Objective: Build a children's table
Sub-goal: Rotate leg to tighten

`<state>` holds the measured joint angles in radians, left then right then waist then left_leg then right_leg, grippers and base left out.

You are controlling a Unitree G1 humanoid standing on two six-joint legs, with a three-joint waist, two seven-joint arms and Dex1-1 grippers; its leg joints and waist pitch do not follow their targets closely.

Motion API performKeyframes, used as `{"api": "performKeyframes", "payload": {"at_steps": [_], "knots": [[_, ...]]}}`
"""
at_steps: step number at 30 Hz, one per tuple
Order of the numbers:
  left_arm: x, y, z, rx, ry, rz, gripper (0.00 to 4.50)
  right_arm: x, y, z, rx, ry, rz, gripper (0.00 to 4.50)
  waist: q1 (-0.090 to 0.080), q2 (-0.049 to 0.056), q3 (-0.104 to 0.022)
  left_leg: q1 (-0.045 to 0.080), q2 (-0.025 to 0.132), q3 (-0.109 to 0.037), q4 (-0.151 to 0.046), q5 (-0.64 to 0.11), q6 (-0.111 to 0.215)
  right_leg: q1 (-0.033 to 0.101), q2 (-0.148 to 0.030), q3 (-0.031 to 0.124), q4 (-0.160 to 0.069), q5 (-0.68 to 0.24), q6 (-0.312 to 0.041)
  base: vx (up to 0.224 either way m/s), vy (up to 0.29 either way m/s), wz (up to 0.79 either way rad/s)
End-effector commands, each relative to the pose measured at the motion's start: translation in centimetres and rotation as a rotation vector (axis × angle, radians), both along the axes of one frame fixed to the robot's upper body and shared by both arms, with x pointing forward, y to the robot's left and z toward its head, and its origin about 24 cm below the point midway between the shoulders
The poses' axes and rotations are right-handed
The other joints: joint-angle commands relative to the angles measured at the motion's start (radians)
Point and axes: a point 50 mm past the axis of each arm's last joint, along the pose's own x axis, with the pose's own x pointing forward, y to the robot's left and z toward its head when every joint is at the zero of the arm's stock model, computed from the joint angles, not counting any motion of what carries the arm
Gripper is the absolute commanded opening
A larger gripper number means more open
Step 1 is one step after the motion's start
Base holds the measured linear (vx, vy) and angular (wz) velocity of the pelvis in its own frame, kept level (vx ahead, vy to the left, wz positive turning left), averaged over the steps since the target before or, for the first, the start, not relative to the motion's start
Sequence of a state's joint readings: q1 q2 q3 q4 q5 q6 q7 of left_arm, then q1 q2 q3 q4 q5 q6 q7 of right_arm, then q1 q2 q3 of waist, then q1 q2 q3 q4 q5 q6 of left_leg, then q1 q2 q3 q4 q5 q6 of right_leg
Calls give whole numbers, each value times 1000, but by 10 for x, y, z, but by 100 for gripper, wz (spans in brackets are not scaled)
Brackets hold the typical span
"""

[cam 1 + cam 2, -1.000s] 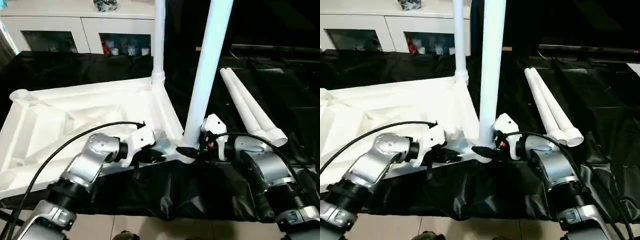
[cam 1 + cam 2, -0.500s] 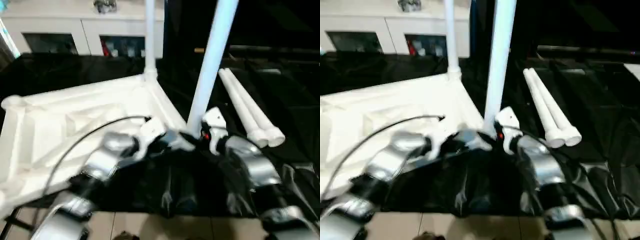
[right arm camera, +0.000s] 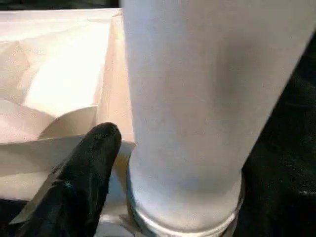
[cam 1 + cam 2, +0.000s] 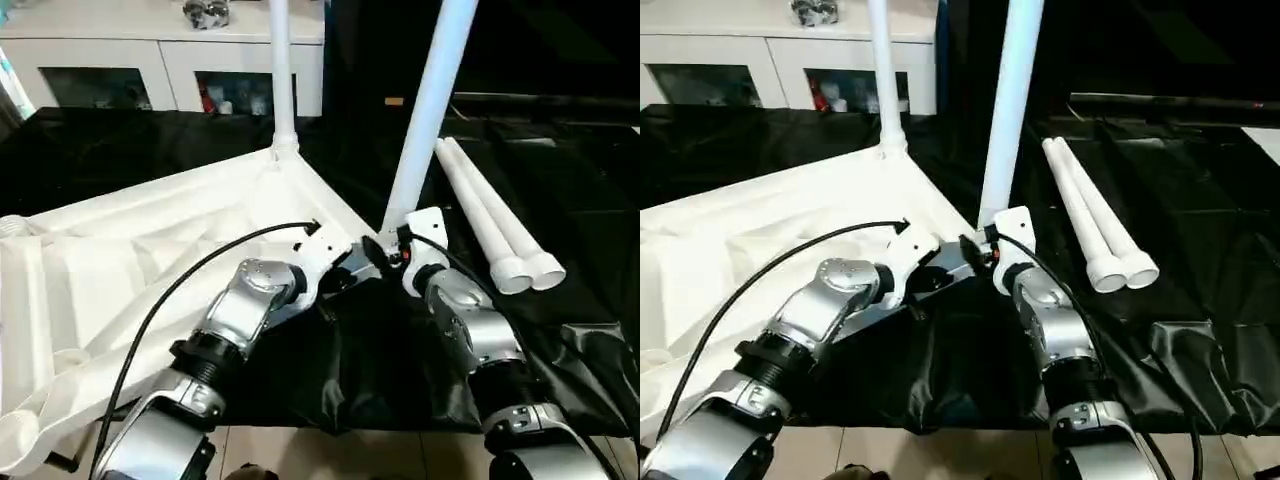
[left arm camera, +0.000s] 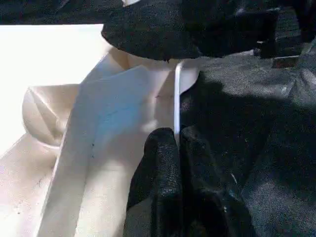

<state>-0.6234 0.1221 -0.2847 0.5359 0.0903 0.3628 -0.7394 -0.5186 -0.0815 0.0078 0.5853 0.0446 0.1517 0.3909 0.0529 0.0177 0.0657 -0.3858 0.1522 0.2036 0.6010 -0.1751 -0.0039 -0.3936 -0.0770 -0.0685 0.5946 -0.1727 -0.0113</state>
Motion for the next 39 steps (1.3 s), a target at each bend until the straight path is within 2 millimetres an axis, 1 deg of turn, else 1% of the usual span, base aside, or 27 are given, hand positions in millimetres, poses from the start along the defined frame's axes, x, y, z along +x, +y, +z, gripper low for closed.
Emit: {"api": "performKeyframes", "payload": {"at_steps": [1, 3, 4, 5, 6, 7, 9, 10, 11, 13, 14, 17, 18, 19, 20, 21, 22, 24, 25, 26, 31, 33, 34, 36, 37, 38, 39], "knots": [[-7, -15, 12, -72, -65, -132, 0, -11, 30, 0, -2, 6, 236, 395, 2, -13, -70, 21, 82, -49, -80, -294, 14, 35, -95, 53, -88, -369, -175, 0, 0, 0], [-12, -11, 11, -73, -55, -175, 0, -13, 20, 4, -32, -16, 317, 395, -1, -14, -70, 20, 82, -48, -79, -280, 21, 35, -94, 54, -84, -355, -181, 0, 0, 0], [-12, -11, 11, -73, -55, -175, 0, -13, 20, 4, -32, -16, 317, 395, 2, -13, -72, 22, 82, -44, -75, -270, 28, 34, -94, 55, -84, -344, -186, 0, 0, 0], [-16, -8, 11, -79, -47, -211, 0, -15, 16, 5, -43, -24, 356, 395, 1, -13, -70, 22, 81, -44, -75, -266, 30, 32, -93, 56, -84, -343, -189, 0, 0, 0], [-20, -5, 11, -81, -39, -256, 0, -17, 11, 8, -51, -29, 402, 395, 3, -13, -72, 20, 83, -46, -76, -256, 33, 37, -95, 54, -81, -340, -193, 0, 0, 0], [-26, 0, 10, -73, -28, -310, 0, -21, 6, 11, -55, -25, 472, 395, 5, -13, -72, 20, 84, -45, -75, -247, 41, 37, -94, 55, -79, -320, -196, 0, 0, 0], [-28, 2, 10, -67, -23, -331, 0, -22, 4, 12, -55, -21, 506, 395, 8, -12, -73, 20, 87, -43, -74, -232, 54, 37, -93, 57, -75, -291, -202, 0, 0, 0], [-29, 4, 10, -63, -19, -345, 0, -24, 2, 13, -59, -18, 535, 395, 6, -11, -74, 20, 85, -43, -75, -222, 57, 35, -88, 55, -72, -272, -212, 0, 0, 0], [-30, 9, 9, -51, -12, -369, 0, -28, -2, 15, -79, -7, 604, 395, 5, -13, -73, 20, 85, -42, -75, -220, 56, 36, -88, 54, -71, -267, -219, 0, 0, 0], [-32, 12, 9, -45, -7, -384, 0, -30, -4, 16, -89, 2, 639, 395, 9, -13, -74, 21, 86, -43, -73, -217, 58, 38, -90, 54, -69, -263, -221, 0, 0, 0], [-32, 13, 9, -41, -3, -394, 0, -31, -6, 17, -94, 8, 660, 361, 8, -13, -73, 20, 85, -41, -73, -216, 60, 37, -88, 54, -69, -261, -224, 0, 0, 0], [-36, 20, 9, -22, 20, -438, 0, -35, -8, 18, -117, 34, 745, 361, 10, -14, -72, 22, 87, -41, -73, -218, 59, 36, -90, 55, -70, -272, -225, 0, 0, 0], [-37, 22, 9, -16, 25, -450, 0, -37, -8, 18, -122, 42, 768, 339, 11, -17, -72, 23, 87, -40, -73, -221, 57, 36, -89, 54, -70, -285, -222, 0, 0, 0], [-37, 23, 9, -14, 27, -457, 0, -37, -8, 19, -124, 47, 781, 339, 11, -15, -70, 23, 87, -41, -74, -228, 56, 34, -88, 55, -71, -300, -219, 0, 0, 0], [-38, 24, 9, -11, 32, -465, 0, -38, -8, 19, -129, 52, 792, 318, 11, -16, -70, 23, 87, -41, -75, -229, 53, 34, -89, 55, -71, -306, -217, 0, 0, 0], [-38, 25, 9, -6, 34, -472, 0, -38, -7, 18, -134, 56, 802, 312, 11, -16, -69, 25, 87, -41, -75, -241, 47, 31, -89, 55, -74, -321, -215, 0, 0, 0], [-38, 25, 9, -5, 35, -474, 0, -39, -7, 18, -136, 58, 808, 312, 10, -17, -68, 26, 87, -42, -75, -250, 40, 31, -90, 56, -75, -339, -212, 0, 0, 0], [-38, 26, 9, -5, 39, -480, 0, -40, -6, 18, -139, 65, 822, 290, 10, -17, -68, 26, 87, -43, -76, -263, 32, 30, -90, 55, -77, -362, -204, 0, 0, 0], [-38, 27, 9, -5, 41, -482, 0, -41, -5, 17, -143, 72, 832, 290, 9, -18, -67, 25, 87, -44, -77, -268, 28, 31, -91, 56, -78, -371, -200, 0, 0, 0], [-38, 27, 9, -4, 40, -481, 0, -41, -5, 17, -143, 73, 833, 277, 9, -18, -67, 27, 87, -44, -77, -270, 26, 30, -91, 56, -78, -376, -198, 0, 0, 0], [-31, 24, 9, -6, 23, -409, 0, -42, -2, 12, -123, 70, 785, 270, 10, -17, -69, 25, 86, -43, -75, -256, 26, 30, -91, 57, -76, -349, -204, 0, 0, 0], [-25, 21, 10, -15, 12, -342, 0, -36, 0, 7, -123, 61, 677, 268, 9, -17, -68, 26, 85, -42, -75, -254, 24, 28, -90, 57, -78, -346, -205, 0, 0, 0], [-19, 19, 10, -16, 2, -287, 0, -31, 1, 4, -134, 53, 602, 268, 7, -16, -68, 26, 83, -42, -75, -258, 17, 28, -91, 56, -79, -362, -205, 0, 0, 0], [-11, 15, 11, -14, -15, -205, 0, -25, 2, 0, -139, 50, 487, 267, 3, -17, -66, 31, 82, -46, -76, -285, -1, 25, -91, 53, -84, -411, -194, 0, 0, 0], [-6, 13, 12, -14, -22, -156, 0, -22, 3, -3, -132, 53, 426, 267, 0, -15, -65, 30, 81, -47, -77, -301, -8, 25, -91, 53, -88, -437, -184, 0, 0, 0], [-5, 13, 12, -14, -23, -145, 0, -21, 4, -3, -130, 54, 413, 267, 0, -15, -66, 33, 81, -48, -76, -310, -11, 23, -93, 53, -90, -445, -182, 0, 0, 0], [0, 9, 13, -15, -27, -92, 0, -17, 6, -5, -105, 65, 333, 267, 0, -13, -65, 33, 81, -50, -77, -321, -13, 24, -94, 52, -94, -458, -173, 0, 0, 0]]}}
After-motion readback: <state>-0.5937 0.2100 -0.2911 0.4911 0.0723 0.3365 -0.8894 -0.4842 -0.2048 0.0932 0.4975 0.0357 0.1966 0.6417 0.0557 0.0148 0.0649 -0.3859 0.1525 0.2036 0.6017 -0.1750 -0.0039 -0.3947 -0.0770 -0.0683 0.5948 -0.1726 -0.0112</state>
